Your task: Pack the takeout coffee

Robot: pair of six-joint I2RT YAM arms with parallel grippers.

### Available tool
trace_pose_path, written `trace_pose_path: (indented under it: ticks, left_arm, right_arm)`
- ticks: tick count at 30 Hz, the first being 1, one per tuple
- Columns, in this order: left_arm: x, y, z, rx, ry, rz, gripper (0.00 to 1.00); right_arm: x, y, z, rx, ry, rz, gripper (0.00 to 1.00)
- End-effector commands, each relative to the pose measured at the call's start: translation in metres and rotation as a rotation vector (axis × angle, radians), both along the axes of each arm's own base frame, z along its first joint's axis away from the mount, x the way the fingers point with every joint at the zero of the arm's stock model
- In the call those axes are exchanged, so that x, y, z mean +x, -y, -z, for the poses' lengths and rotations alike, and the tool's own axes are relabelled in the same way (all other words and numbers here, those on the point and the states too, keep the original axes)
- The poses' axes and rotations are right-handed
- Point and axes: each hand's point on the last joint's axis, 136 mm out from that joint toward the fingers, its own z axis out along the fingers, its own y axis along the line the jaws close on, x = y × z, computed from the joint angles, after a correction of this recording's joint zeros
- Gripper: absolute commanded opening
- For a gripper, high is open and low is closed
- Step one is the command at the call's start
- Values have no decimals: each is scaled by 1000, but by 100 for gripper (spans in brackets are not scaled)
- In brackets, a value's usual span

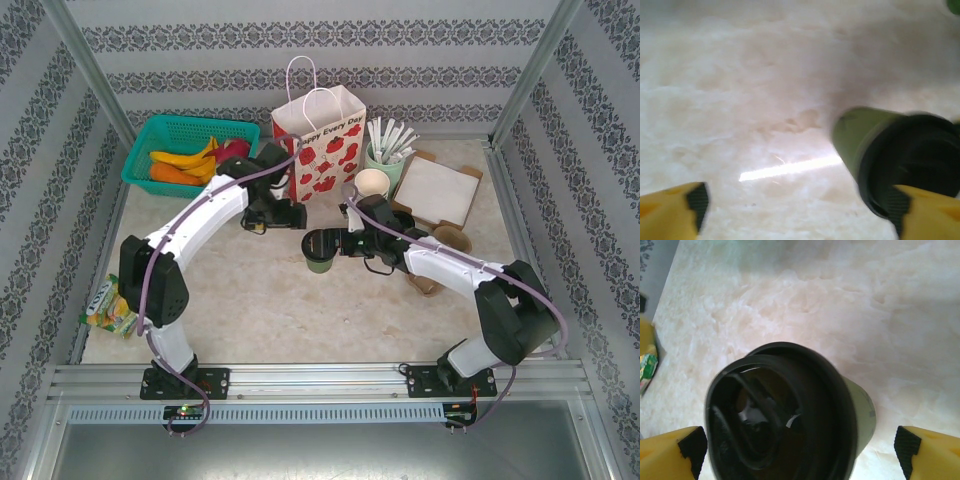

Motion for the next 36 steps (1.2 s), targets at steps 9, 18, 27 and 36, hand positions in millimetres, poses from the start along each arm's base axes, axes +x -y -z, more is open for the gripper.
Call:
trace_pose_path:
  ticks: [9, 18, 27, 36]
  left_arm:
    - [13, -15, 57, -59, -50, -213, 100]
    - [7, -10, 63, -80, -79, -196, 100]
    - [1, -3, 69, -102, -95, -196, 100]
    - [3, 1, 67, -109, -86, -187, 100]
  right_arm:
    - [13, -14, -16, -111, 148, -45, 98]
    - [12, -19, -2, -151, 120, -60, 98]
    - [7, -20, 16, -196, 73, -77, 98]
    - [0, -15, 39, -224, 8, -67, 88]
